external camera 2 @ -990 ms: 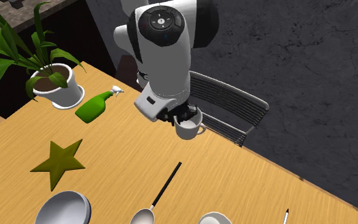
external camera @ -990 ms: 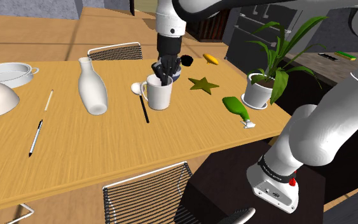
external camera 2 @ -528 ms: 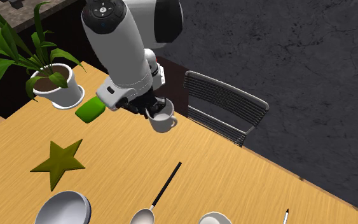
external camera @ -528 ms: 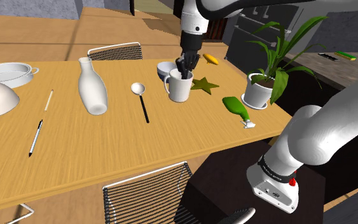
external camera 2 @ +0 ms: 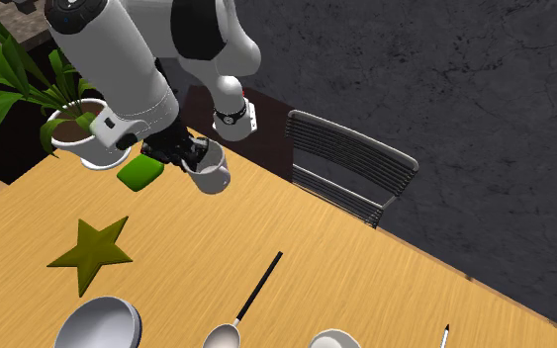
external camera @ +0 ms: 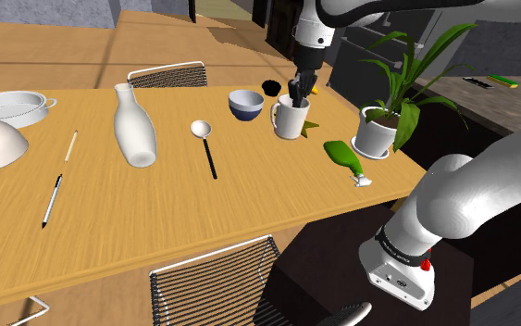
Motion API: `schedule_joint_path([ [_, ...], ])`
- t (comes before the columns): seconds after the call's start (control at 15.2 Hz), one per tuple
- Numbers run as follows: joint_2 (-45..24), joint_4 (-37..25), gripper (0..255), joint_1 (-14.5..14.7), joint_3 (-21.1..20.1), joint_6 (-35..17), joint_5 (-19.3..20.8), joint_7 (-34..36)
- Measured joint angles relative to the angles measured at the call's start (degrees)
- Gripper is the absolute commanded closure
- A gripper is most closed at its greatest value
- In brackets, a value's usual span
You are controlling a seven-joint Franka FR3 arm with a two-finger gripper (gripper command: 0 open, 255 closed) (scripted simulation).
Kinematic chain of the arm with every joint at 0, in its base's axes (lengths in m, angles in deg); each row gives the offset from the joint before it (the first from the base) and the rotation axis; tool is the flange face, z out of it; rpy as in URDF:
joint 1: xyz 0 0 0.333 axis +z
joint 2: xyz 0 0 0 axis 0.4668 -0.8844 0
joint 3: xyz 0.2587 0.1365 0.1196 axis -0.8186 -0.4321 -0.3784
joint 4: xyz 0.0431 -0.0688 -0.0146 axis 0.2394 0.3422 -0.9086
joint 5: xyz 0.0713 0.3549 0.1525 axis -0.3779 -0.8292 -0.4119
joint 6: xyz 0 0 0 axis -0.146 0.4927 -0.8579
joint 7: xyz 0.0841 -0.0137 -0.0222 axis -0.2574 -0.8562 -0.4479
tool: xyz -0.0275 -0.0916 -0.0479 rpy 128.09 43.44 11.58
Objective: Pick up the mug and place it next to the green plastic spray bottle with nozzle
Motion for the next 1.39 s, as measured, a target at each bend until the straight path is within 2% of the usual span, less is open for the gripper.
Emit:
schedule_joint_path([
  [0.2, 1.6, 1.1, 255, -2.0, 3.3, 0.6, 1.6, -4.6],
  [0.4, 1.6, 2.3, 255, -2.8, 4.7, -0.4, 2.3, -6.6],
  [1.39, -0.8, 11.6, 255, -2.9, 5.2, -12.1, 2.3, -7.3],
])
